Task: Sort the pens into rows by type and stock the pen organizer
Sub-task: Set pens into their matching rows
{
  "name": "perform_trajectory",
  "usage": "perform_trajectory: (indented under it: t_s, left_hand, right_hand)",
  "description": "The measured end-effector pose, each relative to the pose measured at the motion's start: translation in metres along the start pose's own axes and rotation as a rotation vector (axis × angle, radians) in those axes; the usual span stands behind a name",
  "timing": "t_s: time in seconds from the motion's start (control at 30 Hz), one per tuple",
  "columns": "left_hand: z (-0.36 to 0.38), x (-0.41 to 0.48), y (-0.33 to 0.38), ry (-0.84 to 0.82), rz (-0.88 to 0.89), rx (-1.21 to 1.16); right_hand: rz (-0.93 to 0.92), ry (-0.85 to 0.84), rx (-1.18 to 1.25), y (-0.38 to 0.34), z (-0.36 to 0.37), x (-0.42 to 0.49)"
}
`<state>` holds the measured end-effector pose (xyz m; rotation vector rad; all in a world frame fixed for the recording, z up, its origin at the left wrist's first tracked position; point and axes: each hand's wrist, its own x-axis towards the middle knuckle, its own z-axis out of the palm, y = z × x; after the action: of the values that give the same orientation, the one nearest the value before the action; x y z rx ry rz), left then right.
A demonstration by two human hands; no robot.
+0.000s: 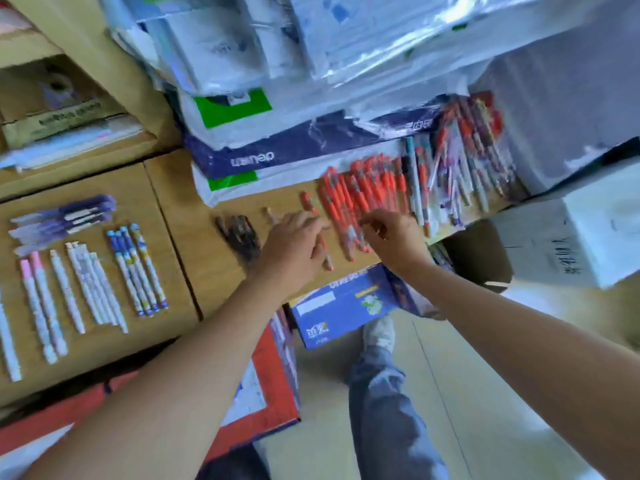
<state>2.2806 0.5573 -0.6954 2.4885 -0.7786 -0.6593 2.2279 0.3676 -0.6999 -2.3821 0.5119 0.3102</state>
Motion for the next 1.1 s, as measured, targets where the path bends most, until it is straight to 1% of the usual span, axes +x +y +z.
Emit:
perform_trajectory:
  t_s: [0.13,0.27,0.4,0.53,0.7,0.8,1.0,1.07,1.1]
  left_hand:
    - [0.027,0.043,0.056,-0.06,-0.011,0.064]
    - [0.051,0.078,0.088,-0.154,-0.059,0.152]
    - [0.062,0.09,0.097,-0.187,-0.105,0.219]
    - [0.06,0.088,0.098,-0.137,-0.113,0.236]
    - [0.056,0.092,0.095,-0.102,-0.1,0.243]
    - [0.055,0.095,0.094,-0.047,-0.08,0.228]
    - [0.05,0.108,0.092,0.0,-0.09,0.171]
    - [0.047,0.114,0.093,0.035,-0.105,0.117]
    - [0.045,0.117,0.095,0.043,-0.129,0.038]
  right_hand:
    - [0.093,-0.077,-0.074,0.056,-0.043,0.017]
    - [0.058,-0.185,-0.224,0.092,-0.063,0.038]
    - [0.015,-0.129,-0.331,0.099,-0.065,0.051]
    - [0.029,-0.09,-0.409,0.093,-0.058,0.057]
    - [0.071,-0.125,-0.39,0.088,-0.056,0.068]
    - [0.105,-0.135,-0.336,0.086,-0.055,0.07]
    - [0.231,-0.143,-0.242,0.08,-0.058,0.074]
    - [0.227,-0.131,-0.175,0.079,-0.06,0.075]
    - [0.2,-0.12,-0.138,0.079,-0.062,0.074]
